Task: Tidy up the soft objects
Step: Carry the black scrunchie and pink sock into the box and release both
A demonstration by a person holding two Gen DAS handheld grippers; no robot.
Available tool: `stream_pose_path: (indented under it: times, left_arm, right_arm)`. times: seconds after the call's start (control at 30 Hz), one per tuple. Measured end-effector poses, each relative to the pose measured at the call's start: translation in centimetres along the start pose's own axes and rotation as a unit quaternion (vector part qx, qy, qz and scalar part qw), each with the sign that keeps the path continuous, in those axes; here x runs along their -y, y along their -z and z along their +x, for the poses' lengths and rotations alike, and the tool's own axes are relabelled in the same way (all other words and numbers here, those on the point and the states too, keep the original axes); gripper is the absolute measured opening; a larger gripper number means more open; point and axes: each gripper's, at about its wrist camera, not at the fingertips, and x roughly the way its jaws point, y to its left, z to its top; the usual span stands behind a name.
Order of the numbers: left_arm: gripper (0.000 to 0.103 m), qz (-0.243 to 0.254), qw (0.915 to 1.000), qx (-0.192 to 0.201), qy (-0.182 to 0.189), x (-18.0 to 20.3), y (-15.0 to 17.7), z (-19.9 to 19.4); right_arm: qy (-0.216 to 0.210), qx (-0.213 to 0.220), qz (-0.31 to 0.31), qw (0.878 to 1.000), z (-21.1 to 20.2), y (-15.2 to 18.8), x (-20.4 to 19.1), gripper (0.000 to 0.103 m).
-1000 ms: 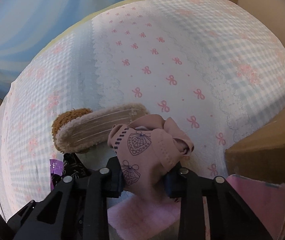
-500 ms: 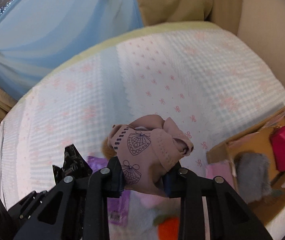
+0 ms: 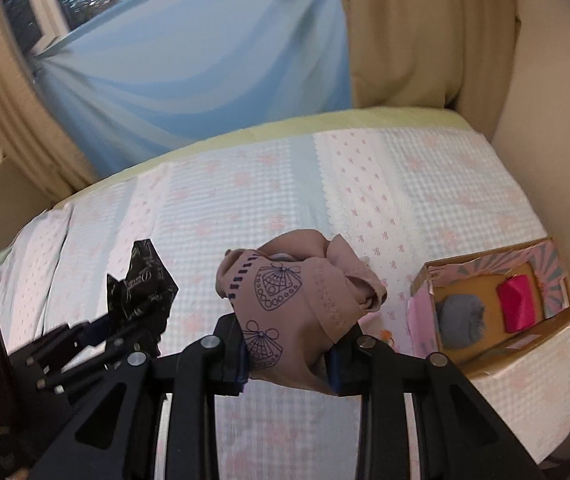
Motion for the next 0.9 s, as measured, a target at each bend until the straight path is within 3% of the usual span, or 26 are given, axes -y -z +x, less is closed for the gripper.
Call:
stream_pose_path:
  times: [0.27,0.43,0.67,0.9]
  left_arm:
    - [0.031,0.012,0.9994,0.032,-0.009,4.1,1.5,-6.0]
    - [0.031,-0.002,0.9989,0.046,-0.007,9.9,2.3,-7.7]
    - [0.031,-0.012,0.9988,0.046,0.009,18.5,2.2,-6.2]
    - [0.031,-0.015,0.9992,0.023,0.03,25.5,1.7,-1.5]
  right_arm:
    - [-0.007,0.022,-0.024,0.999,-7.1,2.3,1.3,0.027]
    - [-0.01,0.032,-0.043,0.999,-10.5,3.0,4.7,0.027]
    - [-0.001,0.045,-0.052,0.998,-13.8,2.5,12.6,0.027]
    - [0.013,0.037,-0.043,0.998,-13.8,1.2,20.8,0.027]
